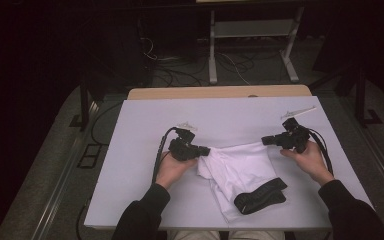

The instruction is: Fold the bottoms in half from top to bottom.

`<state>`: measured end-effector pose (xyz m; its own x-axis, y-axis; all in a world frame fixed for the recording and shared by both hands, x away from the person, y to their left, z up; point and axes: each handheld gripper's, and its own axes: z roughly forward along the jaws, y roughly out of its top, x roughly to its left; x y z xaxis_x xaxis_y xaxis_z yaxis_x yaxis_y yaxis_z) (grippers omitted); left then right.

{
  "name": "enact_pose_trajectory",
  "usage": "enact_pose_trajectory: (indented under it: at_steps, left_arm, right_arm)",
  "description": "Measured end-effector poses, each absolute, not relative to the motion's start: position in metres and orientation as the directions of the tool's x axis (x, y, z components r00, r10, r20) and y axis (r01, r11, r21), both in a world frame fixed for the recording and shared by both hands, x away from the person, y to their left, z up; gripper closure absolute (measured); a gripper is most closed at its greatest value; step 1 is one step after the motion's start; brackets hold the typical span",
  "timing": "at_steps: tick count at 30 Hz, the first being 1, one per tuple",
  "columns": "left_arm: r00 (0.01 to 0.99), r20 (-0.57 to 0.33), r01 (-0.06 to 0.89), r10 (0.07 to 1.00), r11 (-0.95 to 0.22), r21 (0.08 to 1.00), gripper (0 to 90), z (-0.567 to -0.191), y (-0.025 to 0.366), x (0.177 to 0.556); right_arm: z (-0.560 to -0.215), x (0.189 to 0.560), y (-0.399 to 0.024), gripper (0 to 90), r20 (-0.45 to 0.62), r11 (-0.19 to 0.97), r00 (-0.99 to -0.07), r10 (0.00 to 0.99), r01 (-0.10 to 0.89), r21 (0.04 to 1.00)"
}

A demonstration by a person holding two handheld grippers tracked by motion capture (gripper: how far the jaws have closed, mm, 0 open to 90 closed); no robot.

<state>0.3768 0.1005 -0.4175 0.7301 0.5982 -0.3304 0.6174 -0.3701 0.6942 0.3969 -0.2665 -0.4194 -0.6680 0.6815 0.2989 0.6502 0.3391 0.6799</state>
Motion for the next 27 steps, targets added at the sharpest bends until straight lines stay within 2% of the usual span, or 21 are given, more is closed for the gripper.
enact_pose_trajectory:
  at_steps: [6, 23, 27]
  left_arm:
    - [0.731, -0.337, 0.618, 0.594, -0.365, 0.696, 86.6, -0.406, 0.111, 0.394]
    - [0.727, -0.232, 0.579, 0.646, -0.395, 0.713, 86.6, -0.394, 0.11, 0.437]
    - [0.715, -0.233, 0.575, 0.659, -0.366, 0.732, 86.5, -0.397, 0.109, 0.446]
  right_arm:
    - [-0.416, 0.404, -0.261, 87.7, 0.31, 0.313, -0.654, 0.69, 0.655, 0.688]
    - [-0.404, 0.423, -0.25, 87.7, 0.341, 0.192, -0.575, 0.744, 0.672, 0.715]
    - [-0.405, 0.433, -0.252, 87.7, 0.349, 0.163, -0.556, 0.754, 0.674, 0.72]
